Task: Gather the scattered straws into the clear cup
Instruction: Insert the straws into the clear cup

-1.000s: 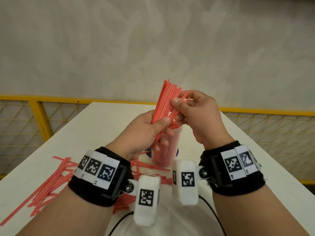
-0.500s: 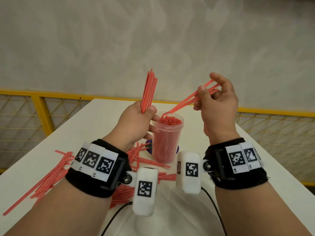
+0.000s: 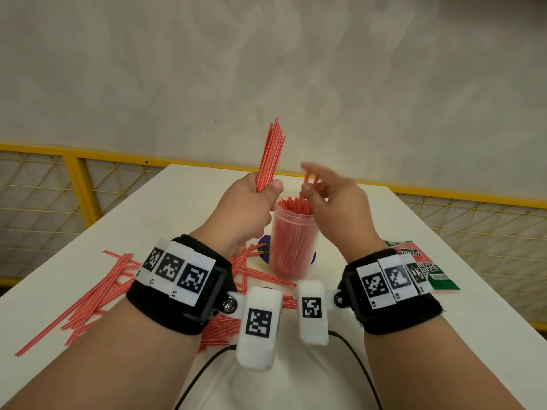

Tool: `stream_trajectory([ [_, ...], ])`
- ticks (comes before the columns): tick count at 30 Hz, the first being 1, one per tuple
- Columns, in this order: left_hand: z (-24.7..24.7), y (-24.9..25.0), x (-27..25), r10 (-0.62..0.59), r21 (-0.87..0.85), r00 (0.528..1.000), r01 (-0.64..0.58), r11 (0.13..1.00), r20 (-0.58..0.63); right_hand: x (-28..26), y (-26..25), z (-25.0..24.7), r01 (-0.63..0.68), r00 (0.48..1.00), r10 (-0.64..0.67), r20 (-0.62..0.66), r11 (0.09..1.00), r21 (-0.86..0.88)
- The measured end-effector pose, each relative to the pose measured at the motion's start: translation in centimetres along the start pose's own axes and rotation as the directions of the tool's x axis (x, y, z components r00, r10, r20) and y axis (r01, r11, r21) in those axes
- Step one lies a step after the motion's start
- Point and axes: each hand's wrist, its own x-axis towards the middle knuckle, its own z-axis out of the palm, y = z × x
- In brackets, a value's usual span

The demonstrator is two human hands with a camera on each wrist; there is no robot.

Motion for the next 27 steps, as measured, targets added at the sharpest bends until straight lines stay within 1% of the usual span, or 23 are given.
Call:
stream_trajectory([
  [1,0.0,-0.1,0.0,0.0,-0.004,1.0,0.0,1.0,0.003,-0.1,-0.1,0.2,-0.004,0.993,0.015,0.115,0.995,-0.098],
  [2,0.0,-0.1,0.1,-0.002,-0.007,1.0,0.002,1.0,0.005,-0.1,-0.1,0.4,-0.001,0.979,0.036,0.2,0.985,-0.172],
  [3,0.0,-0.1,0.1,-0.005,-0.011,1.0,0.005,1.0,0.005,-0.1,-0.2,0.3,-0.003,0.968,0.053,0.246,0.979,-0.202],
  [4,0.0,-0.2,0.1,-0.01,-0.015,1.0,0.01,1.0,0.004,-0.1,-0.4,0.1,-0.011,0.964,0.06,0.26,0.983,-0.185],
  [6,-0.1,-0.2,0.2,-0.02,-0.029,1.0,0.02,0.999,0.003,-0.1,-0.6,-0.6,-0.036,0.967,0.059,0.249,0.995,-0.092],
  [7,-0.1,-0.2,0.2,-0.024,-0.038,1.0,0.025,0.999,0.004,0.0,-0.6,-0.9,-0.034,0.959,0.064,0.278,0.993,-0.111],
  [8,-0.2,-0.2,0.2,-0.026,-0.046,1.0,0.027,0.999,0.005,-0.1,-0.7,-1.1,-0.01,0.936,0.08,0.343,0.979,-0.202],
  [10,-0.2,-0.2,0.2,-0.026,-0.049,1.0,0.026,0.998,0.005,-0.3,-0.9,-1.5,0.103,0.869,0.122,0.48,0.904,-0.416],
  [11,-0.1,-0.2,0.2,-0.025,-0.047,1.0,0.025,0.999,0.004,-0.4,-1.0,-1.6,0.143,0.857,0.114,0.503,0.885,-0.444],
  [12,-0.1,-0.2,0.2,-0.025,-0.044,1.0,0.026,0.999,0.006,-0.5,-1.1,-1.7,0.151,0.863,0.088,0.497,0.895,-0.42],
  [14,-0.1,-0.2,0.2,-0.026,-0.047,1.0,0.027,0.999,0.009,-0.5,-1.4,-1.9,0.12,0.905,0.025,0.424,0.942,-0.313],
  [15,-0.1,-0.2,0.1,-0.026,-0.058,1.0,0.026,0.998,0.008,-0.5,-1.5,-2.0,0.123,0.912,0.005,0.409,0.95,-0.287],
  [18,-0.1,0.0,0.0,-0.014,-0.127,1.0,0.014,0.992,-0.002,-0.6,-1.3,-1.8,0.142,0.887,0.019,0.462,0.94,-0.31],
  [19,-0.1,0.1,0.0,-0.011,-0.146,1.0,0.01,0.989,-0.005,-0.6,-1.2,-1.7,0.133,0.895,0.011,0.445,0.948,-0.289],
  [21,-0.1,0.2,-0.1,-0.014,-0.163,1.0,0.012,0.987,-0.011,-0.6,-1.3,-1.5,0.098,0.932,-0.018,0.362,0.974,-0.205],
  [22,-0.2,0.3,-0.1,-0.02,-0.167,1.0,0.017,0.986,-0.018,-0.6,-1.3,-1.4,0.083,0.941,-0.017,0.337,0.98,-0.181],
  [23,-0.2,0.3,-0.1,-0.026,-0.173,0.999,0.021,0.985,-0.026,-0.6,-1.3,-1.3,0.075,0.937,-0.009,0.35,0.981,-0.178],
  [25,-0.3,0.3,-0.2,-0.042,-0.188,0.999,0.035,0.982,-0.03,-0.7,-1.1,-1.2,0.076,0.909,0.01,0.416,0.979,-0.19],
  [26,-0.4,0.3,-0.2,-0.049,-0.192,0.999,0.044,0.98,-0.021,-0.7,-1.0,-1.2,0.074,0.908,0.007,0.419,0.981,-0.178],
  [27,-0.4,0.3,-0.2,-0.055,-0.193,0.998,0.053,0.98,-0.003,-0.6,-0.9,-1.2,0.07,0.92,-0.006,0.391,0.986,-0.149],
])
